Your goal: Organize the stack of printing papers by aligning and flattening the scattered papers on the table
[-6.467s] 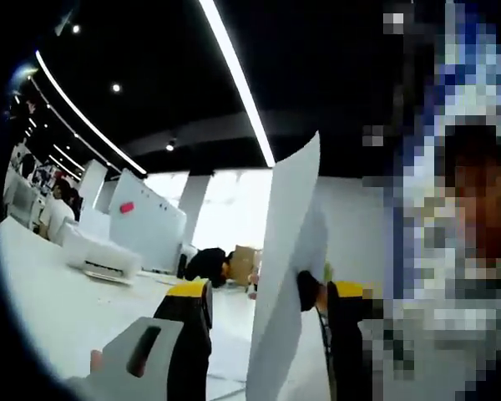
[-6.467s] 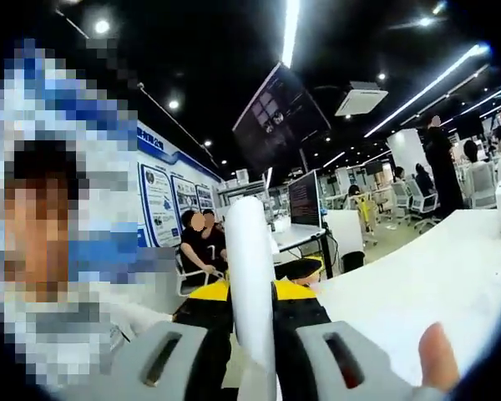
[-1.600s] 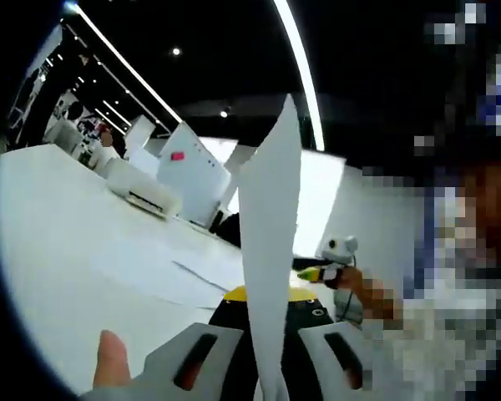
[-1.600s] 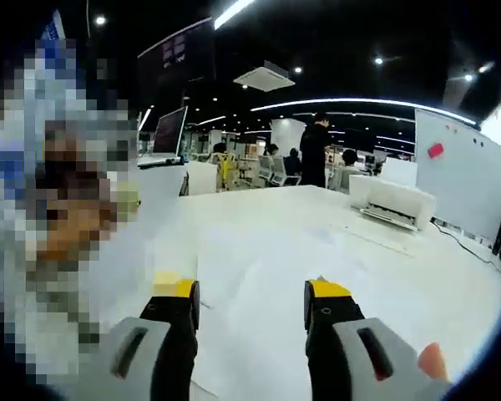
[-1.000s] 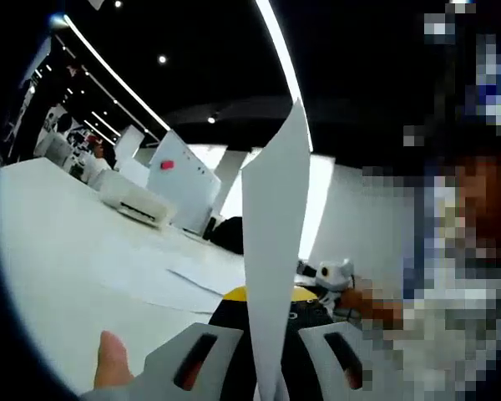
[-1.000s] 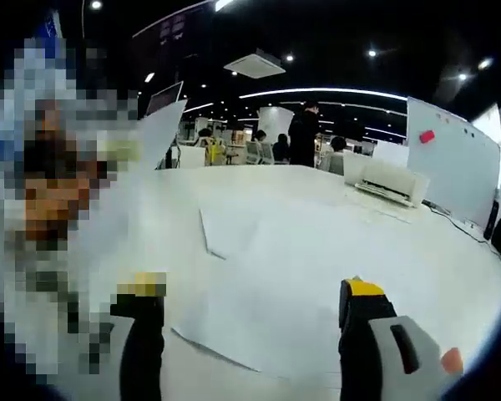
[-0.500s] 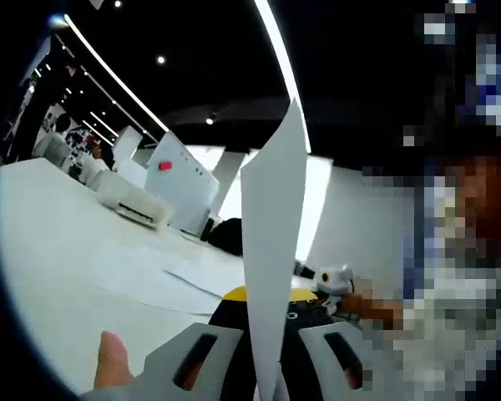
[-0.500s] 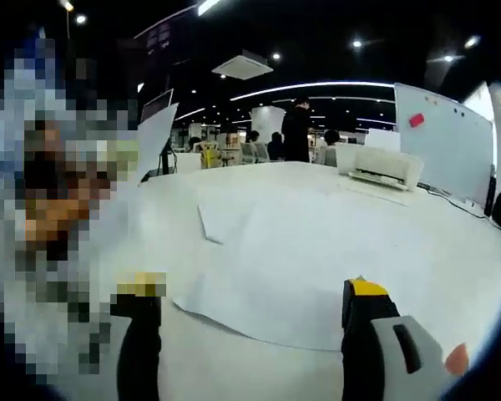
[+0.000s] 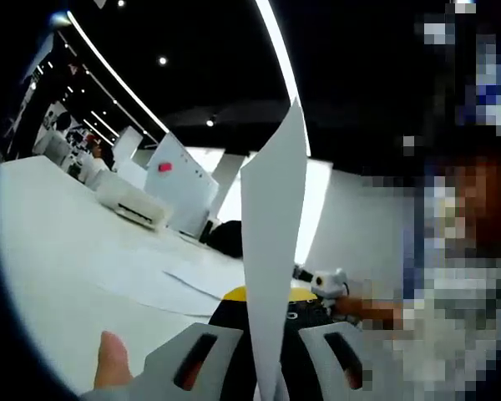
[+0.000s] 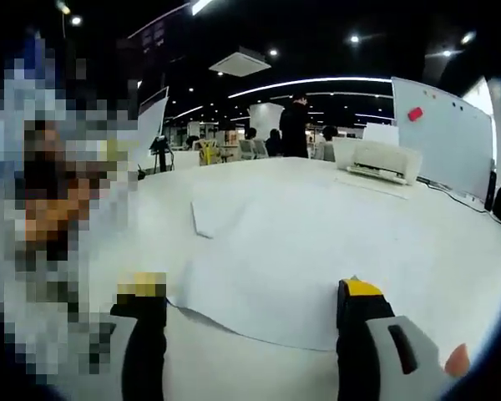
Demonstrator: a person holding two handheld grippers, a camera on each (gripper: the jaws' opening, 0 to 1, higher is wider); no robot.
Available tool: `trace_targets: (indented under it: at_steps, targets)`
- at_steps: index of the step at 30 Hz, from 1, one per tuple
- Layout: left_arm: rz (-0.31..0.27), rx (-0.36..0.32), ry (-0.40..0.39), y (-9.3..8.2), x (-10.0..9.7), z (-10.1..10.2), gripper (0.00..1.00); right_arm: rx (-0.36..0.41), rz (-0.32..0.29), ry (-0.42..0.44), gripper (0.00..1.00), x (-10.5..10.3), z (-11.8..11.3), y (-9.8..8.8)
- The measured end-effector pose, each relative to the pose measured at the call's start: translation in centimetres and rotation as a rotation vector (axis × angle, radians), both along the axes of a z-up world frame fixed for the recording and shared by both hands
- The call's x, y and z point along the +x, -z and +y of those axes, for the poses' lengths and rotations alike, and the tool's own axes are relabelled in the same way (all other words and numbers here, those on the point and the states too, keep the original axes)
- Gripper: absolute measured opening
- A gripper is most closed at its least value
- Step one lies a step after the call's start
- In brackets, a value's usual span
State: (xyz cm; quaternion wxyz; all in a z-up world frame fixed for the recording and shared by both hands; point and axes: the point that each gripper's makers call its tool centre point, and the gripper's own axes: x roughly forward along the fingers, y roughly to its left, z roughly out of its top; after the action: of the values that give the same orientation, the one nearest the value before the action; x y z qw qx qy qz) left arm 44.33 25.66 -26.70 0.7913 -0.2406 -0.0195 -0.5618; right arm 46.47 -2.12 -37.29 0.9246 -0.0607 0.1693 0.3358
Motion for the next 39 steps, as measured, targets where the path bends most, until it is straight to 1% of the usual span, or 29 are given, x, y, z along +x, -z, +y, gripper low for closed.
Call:
trace_targets:
  at_steps: [6, 8, 10, 13, 16, 21, 29, 32, 35, 36, 37, 39]
  targets:
    - [-0.005, 0.000, 0.001, -0.01, -0.02, 0.13, 0.06, 0.006, -0.006, 0.004, 0.72, 0.13, 0.05, -0.05]
    - [0.008, 0.010, 0.002, 0.23, 0.12, 0.06, 0.06, 0.010, -0.012, -0.002, 0.68, 0.11, 0.23, -0.10]
    - [0.011, 0.014, 0.003, 0.31, 0.09, -0.07, 0.06, 0.013, -0.015, -0.005, 0.67, 0.05, 0.32, -0.12]
    - [-0.002, 0.012, 0.004, 0.19, -0.07, -0.09, 0.06, 0.016, -0.020, -0.003, 0.66, 0.07, 0.33, -0.15]
    - [0.001, 0.016, 0.009, 0.26, -0.09, -0.14, 0.06, 0.021, -0.025, -0.006, 0.64, 0.00, 0.46, -0.19]
    - [-0.003, 0.017, 0.009, 0.25, -0.22, -0.26, 0.06, 0.026, -0.026, -0.006, 0.56, 0.14, 0.41, -0.25]
    - [-0.005, 0.015, 0.010, 0.19, -0.35, -0.35, 0.06, 0.029, -0.027, -0.001, 0.50, 0.49, 0.26, -0.35]
    - [-0.005, 0.015, 0.011, 0.21, -0.42, -0.44, 0.06, 0.030, -0.026, -0.023, 0.41, 0.32, 0.42, -0.40]
    - [-0.005, 0.015, 0.012, 0.20, -0.47, -0.47, 0.06, 0.028, -0.025, -0.038, 0.34, 0.23, 0.48, -0.42]
    - [-0.005, 0.015, 0.012, 0.20, -0.48, -0.47, 0.06, 0.027, -0.026, -0.055, 0.29, 0.13, 0.59, -0.49]
    - [-0.006, 0.016, 0.013, 0.20, -0.54, -0.52, 0.06, 0.027, -0.023, -0.062, 0.27, -0.04, 0.64, -0.46]
    - [-0.006, 0.016, 0.014, 0.20, -0.55, -0.52, 0.06, 0.026, -0.025, -0.065, 0.27, -0.18, 0.65, -0.48]
